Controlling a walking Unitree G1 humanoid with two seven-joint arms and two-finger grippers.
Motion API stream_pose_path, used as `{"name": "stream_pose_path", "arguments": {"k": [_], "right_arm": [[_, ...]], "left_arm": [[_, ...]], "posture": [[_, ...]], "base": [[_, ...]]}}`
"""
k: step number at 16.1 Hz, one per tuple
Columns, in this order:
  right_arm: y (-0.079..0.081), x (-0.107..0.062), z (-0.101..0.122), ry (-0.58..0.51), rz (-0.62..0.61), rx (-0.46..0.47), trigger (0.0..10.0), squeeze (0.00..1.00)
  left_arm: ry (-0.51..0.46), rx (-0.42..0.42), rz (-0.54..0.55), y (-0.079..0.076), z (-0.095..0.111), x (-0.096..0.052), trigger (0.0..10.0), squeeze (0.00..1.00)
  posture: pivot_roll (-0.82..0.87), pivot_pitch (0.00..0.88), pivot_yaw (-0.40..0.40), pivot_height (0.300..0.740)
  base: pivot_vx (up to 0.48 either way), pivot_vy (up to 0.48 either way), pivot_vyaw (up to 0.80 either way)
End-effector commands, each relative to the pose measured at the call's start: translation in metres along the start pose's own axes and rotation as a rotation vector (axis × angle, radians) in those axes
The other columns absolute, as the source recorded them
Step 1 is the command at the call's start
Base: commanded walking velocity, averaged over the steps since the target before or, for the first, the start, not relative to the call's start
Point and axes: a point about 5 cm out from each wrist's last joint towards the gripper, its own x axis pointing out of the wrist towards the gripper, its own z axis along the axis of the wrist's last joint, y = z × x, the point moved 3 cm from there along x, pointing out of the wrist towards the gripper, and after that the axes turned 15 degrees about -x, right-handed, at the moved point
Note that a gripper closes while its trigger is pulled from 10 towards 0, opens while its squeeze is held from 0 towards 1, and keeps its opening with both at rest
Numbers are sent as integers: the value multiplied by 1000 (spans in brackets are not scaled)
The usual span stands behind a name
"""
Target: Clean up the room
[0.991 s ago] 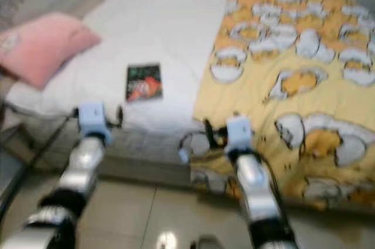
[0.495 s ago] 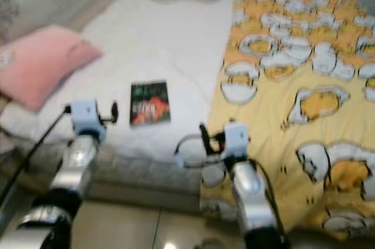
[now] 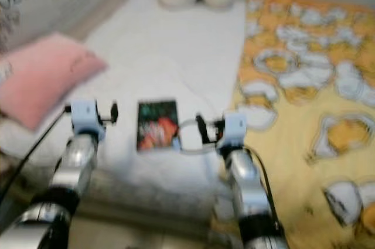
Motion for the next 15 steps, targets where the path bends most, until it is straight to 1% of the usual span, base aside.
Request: {"name": "stream_pose_path", "arguments": {"k": [1,2,3,4,5,6,7,8,10,11,13,14,15], "right_arm": [[-10,4,-2,39,-35,66,10000,0],[-9,8,-6,74,-43,122,10000,0],[-8,10,-10,109,-49,194,10000,0],[-6,13,-22,180,-48,328,10000,0],[-5,14,-26,205,-47,365,10000,0],[-3,12,-36,254,-32,367,10000,0],[0,13,-41,287,-27,442,10000,0],[2,13,-43,295,-25,461,10000,0],[-1,13,-48,303,-49,478,10000,0],[-4,18,-42,276,-59,464,10000,0],[-14,27,-22,176,-67,375,10000,0],[-15,29,-17,161,-62,367,10000,0],[-19,34,-5,127,-58,343,10000,0]], "left_arm": [[115,-86,-67,-18,-8,7,10000,0],[189,-146,-132,-29,-11,11,10000,0],[218,-220,-129,-28,-9,14,10000,0],[318,-429,-69,-21,-16,15,10000,0],[348,-477,-42,-18,-20,15,10000,0],[372,-508,-12,-14,-22,15,10000,0],[396,-532,-43,-22,-21,16,10000,0],[400,-533,-55,-25,-20,17,10000,0],[411,-577,-72,-30,-17,19,10000,0],[412,-591,-75,-30,-17,19,10000,0],[379,-550,-104,-31,-11,21,10000,0],[374,-539,-108,-31,-9,22,10000,0],[356,-505,-113,-27,-3,24,10000,0]], "posture": [[-169,0,16,740],[-168,5,15,740],[-168,33,19,740],[-172,58,20,740],[-182,75,19,740],[-203,132,15,740],[-211,159,12,740],[-217,182,13,740],[-219,254,14,740],[-218,285,15,740],[-222,316,14,740],[-227,329,6,740],[-228,349,4,740]], "base": [[0,0,0],[0,0,0],[0,0,0],[0,0,0],[0,0,0],[0,0,0],[0,0,0],[0,0,0],[0,0,0],[0,0,0],[0,0,0],[0,0,0],[0,0,0]]}}
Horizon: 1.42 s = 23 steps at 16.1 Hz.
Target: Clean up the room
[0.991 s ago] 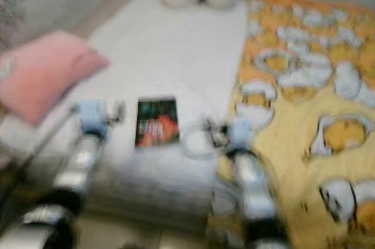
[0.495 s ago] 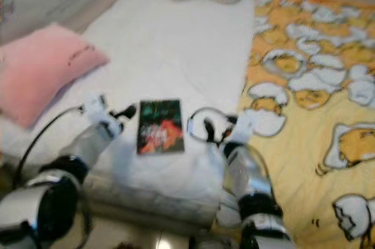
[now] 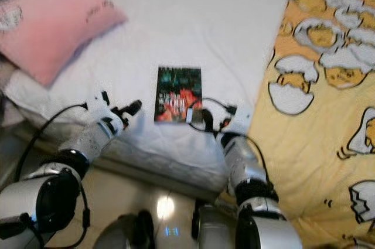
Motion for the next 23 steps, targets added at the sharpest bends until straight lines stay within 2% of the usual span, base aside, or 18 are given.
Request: {"name": "stream_pose_path", "arguments": {"k": [1,3,5,8,9,13,17,20,22,23], "right_arm": [[0,2,6,-16,14,-16,10000,0],[4,7,4,-6,15,23,10000,0],[17,11,12,-44,52,24,10000,0],[33,17,17,-50,87,56,10000,0],[48,20,16,-44,132,94,10000,0],[61,22,17,-45,165,81,10000,0],[72,20,19,-64,198,107,10000,0],[78,22,41,-127,232,161,10000,0],[83,20,48,-149,255,150,10000,0],[88,18,51,-161,273,166,10000,0]], "left_arm": [[-12,30,-13,-3,7,1,10000,0],[-31,18,-5,-2,12,0,10000,0],[-68,11,-28,-7,21,0,10000,0],[-87,85,-52,-16,31,1,10000,0],[-89,201,-75,-18,31,1,10000,0],[-64,280,-139,-19,25,-3,10000,0],[-74,329,-238,-33,18,-13,10000,0],[-130,409,-331,-47,25,-44,10000,0],[-149,473,-432,-66,26,-65,10000,0],[-103,517,-528,-81,19,-84,10000,0]], "posture": [[-226,376,-1,740],[-226,412,-11,740],[-230,431,-16,740],[-229,431,-16,740],[-202,433,-9,740],[-168,423,-12,740],[-169,410,-19,740],[-140,392,-14,740],[-123,374,-21,740],[-115,366,-25,740]], "base": [[0,0,0],[0,0,0],[0,0,0],[0,0,0],[0,0,0],[0,0,0],[0,0,0],[0,0,0],[0,0,0],[0,0,0]]}}
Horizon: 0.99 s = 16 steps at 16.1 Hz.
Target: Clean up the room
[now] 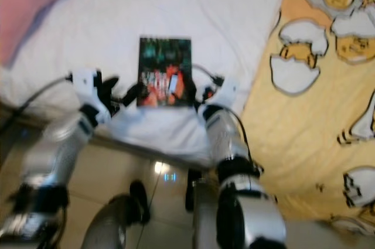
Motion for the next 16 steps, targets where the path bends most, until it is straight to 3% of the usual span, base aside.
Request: {"name": "stream_pose_path", "arguments": {"k": [1,3,5,10,14,15,16], "right_arm": [[23,3,-3,12,97,12,10000,0],[32,1,-7,39,132,80,10000,0],[38,-7,-33,157,165,201,10000,0],[46,-25,-46,222,190,166,10000,0],[51,-24,-90,404,181,163,10000,0],[54,-24,-95,427,178,161,4471,0],[58,-22,-100,446,170,150,0,0]], "left_arm": [[67,-10,-58,-12,-11,-6,10000,0],[141,-30,-125,-28,-21,-16,10000,0],[254,-7,-224,-50,-43,-29,10000,0],[303,-27,-232,-59,-51,-37,10000,0],[309,-29,-238,-60,-49,-32,10000,0],[309,-30,-242,-61,-48,-31,10000,0],[311,-30,-249,-63,-47,-31,10000,0]], "posture": [[-111,361,-28,740],[-114,359,-32,740],[-113,360,-38,740],[-127,361,-37,740],[-131,360,-18,740],[-127,360,-16,740],[-119,358,-15,740]], "base": [[0,0,0],[0,0,0],[0,0,0],[0,0,0],[0,0,0],[0,0,0],[0,0,0]]}}
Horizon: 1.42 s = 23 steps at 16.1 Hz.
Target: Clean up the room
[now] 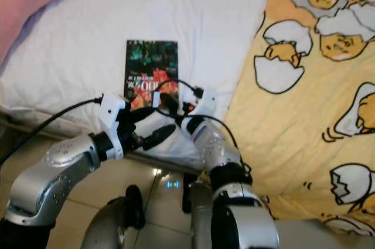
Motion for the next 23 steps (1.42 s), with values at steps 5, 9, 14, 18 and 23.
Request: {"name": "stream_pose_path", "arguments": {"k": [5,9,14,18,23], "right_arm": [[36,11,-48,153,67,80,0,0],[40,14,-41,131,87,107,0,0],[37,20,-16,51,75,141,0,0],[44,24,40,-128,158,133,0,0],[61,14,88,-284,261,4,0,0]], "left_arm": [[21,-23,-11,-4,-5,-1,10000,0],[30,-23,-13,-1,-5,3,10000,0],[44,0,-12,3,-7,3,10000,0],[22,3,3,7,-4,8,10000,0],[7,10,12,13,-3,11,10000,0]], "posture": [[-96,346,-16,740],[-89,317,-8,740],[-88,271,0,740],[-97,230,-2,740],[-113,215,1,740]], "base": [[0,0,0],[0,0,0],[0,0,0],[0,0,0],[0,0,0]]}}
